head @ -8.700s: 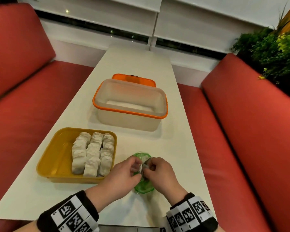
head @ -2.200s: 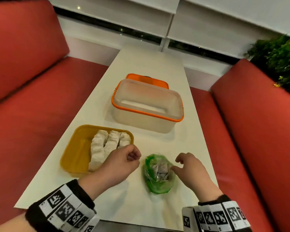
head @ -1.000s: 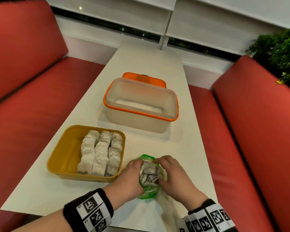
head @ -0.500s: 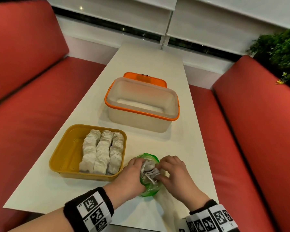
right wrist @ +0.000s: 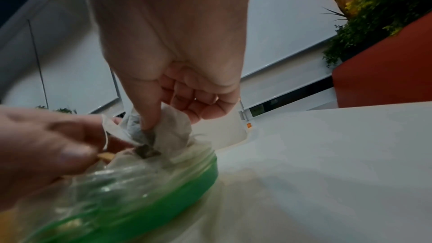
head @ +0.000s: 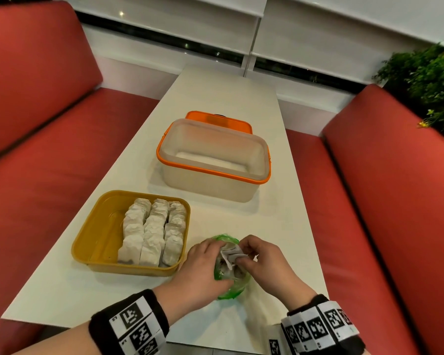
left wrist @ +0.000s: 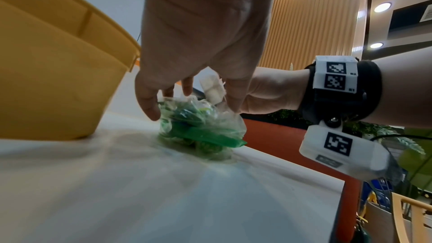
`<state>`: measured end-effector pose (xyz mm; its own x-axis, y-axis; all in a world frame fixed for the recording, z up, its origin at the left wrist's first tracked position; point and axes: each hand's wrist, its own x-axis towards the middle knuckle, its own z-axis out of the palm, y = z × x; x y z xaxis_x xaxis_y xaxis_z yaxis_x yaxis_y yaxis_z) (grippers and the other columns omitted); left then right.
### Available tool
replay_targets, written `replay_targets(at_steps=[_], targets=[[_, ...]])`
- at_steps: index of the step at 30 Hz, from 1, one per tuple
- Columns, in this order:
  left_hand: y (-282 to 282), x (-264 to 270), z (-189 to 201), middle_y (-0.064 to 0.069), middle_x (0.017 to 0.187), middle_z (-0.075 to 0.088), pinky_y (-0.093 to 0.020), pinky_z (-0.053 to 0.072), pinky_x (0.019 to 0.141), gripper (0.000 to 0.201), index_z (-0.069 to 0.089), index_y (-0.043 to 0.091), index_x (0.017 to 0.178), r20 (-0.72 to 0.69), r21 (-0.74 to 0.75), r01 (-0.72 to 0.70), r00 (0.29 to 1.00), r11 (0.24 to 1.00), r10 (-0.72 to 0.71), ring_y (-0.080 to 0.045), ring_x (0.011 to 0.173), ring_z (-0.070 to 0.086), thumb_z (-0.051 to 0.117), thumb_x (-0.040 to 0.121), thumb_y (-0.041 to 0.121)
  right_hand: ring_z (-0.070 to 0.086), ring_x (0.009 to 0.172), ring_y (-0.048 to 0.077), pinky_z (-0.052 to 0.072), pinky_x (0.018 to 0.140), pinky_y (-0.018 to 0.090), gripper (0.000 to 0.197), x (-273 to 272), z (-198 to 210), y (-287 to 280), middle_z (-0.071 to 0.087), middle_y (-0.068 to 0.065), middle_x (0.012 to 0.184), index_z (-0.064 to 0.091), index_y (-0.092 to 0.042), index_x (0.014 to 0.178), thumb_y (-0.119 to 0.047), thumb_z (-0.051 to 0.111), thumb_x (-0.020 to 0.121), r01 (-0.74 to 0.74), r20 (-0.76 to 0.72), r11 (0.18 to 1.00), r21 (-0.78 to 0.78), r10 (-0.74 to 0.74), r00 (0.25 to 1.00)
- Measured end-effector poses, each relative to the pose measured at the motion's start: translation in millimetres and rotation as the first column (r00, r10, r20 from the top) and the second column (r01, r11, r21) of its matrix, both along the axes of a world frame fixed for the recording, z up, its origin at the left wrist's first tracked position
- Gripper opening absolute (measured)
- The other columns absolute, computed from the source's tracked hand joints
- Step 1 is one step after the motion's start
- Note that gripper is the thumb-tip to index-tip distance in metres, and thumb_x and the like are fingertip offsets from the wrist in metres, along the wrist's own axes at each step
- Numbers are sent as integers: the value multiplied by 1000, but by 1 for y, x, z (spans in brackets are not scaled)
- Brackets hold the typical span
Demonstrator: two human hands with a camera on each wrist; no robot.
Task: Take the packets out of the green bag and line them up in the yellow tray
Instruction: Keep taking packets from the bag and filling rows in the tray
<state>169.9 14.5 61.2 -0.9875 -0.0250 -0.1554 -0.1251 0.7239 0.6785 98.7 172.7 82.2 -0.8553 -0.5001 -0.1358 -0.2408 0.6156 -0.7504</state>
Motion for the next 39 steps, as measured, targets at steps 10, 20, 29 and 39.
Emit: replay_targets(at_steps=[10, 20, 29, 39], targets=[[2, -4, 8, 5, 123, 51, -11, 26, 98, 27, 58, 16, 120, -274, 108, -64, 957, 992, 92, -9, 118, 40, 49, 95, 24, 56, 66, 4, 42, 63, 12, 16, 2, 6, 1, 65, -4, 72, 64, -18, 82, -3, 67, 78, 85, 61, 978, -193, -74, 995], [-2, -23, 36, 4, 67, 62, -37, 52, 68, 15, 62, 27, 76, -69, 633, -244, 928, 735, 367, -15, 64, 58, 62, 88, 17, 63, 66, 18, 48, 59, 25, 11, -2, 16, 3, 68, 16, 79, 63, -5, 92, 3, 63, 85, 259, 352, 862, -435, -102, 931], [-1, -32, 54, -13, 108, 64, -42, 53, 82, 13, 54, 15, 103, 287, 896, -365, 910, 253, 298, -27, 101, 64, 56, 93, 24, 62, 68, 19, 48, 56, 26, 10, 0, 26, 11, 63, 2, 76, 57, -9, 85, 0, 54, 88, 233, 369, 929, -287, -117, 922], [6, -29, 42, -9, 72, 61, -29, 40, 57, 15, 59, 12, 91, 324, 782, -331, 940, 528, 109, -21, 62, 55, 50, 97, 23, 48, 48, 8, 37, 47, 19, 21, 4, 63, 6, 59, 1, 57, 60, -14, 73, 4, 63, 83, 9, 230, 970, -242, 48, 972]])
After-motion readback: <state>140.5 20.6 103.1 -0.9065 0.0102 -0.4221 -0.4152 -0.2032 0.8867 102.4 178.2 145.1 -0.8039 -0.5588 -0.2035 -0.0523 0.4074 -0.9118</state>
